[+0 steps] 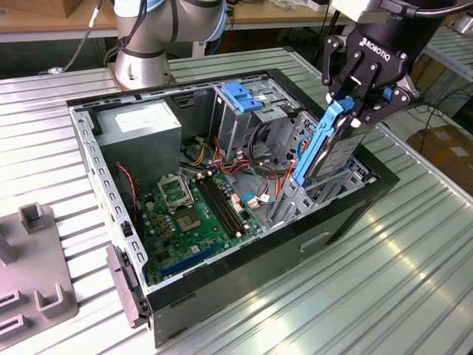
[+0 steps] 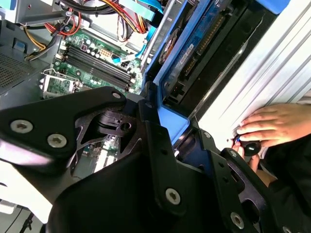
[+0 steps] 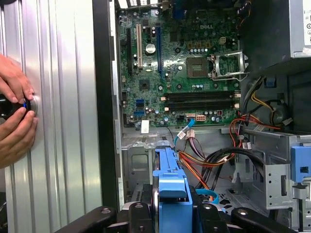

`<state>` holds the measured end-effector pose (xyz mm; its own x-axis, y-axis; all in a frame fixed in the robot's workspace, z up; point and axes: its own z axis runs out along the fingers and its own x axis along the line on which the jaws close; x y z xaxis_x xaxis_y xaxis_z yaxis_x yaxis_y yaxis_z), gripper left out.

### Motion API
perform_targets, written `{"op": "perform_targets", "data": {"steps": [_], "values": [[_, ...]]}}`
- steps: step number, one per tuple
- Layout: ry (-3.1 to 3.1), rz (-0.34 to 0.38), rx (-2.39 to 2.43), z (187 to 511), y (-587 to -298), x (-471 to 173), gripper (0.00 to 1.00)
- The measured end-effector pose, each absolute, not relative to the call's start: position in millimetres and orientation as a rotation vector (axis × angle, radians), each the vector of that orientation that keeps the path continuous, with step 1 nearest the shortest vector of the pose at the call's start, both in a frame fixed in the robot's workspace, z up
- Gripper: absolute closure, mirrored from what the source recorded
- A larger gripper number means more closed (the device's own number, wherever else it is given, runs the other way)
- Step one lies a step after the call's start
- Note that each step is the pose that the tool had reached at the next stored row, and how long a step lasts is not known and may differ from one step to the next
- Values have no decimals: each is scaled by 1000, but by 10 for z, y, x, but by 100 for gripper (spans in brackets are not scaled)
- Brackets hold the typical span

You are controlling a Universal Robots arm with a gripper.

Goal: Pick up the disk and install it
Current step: 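Insert the disk into the insertion slot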

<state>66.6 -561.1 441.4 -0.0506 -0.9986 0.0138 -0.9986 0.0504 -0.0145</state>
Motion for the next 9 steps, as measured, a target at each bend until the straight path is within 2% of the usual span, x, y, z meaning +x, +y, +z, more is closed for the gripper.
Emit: {"op": "perform_targets", "data": {"steps": [9], "values": [[-2277,31,2164,4353,-5618,666,63]]}}
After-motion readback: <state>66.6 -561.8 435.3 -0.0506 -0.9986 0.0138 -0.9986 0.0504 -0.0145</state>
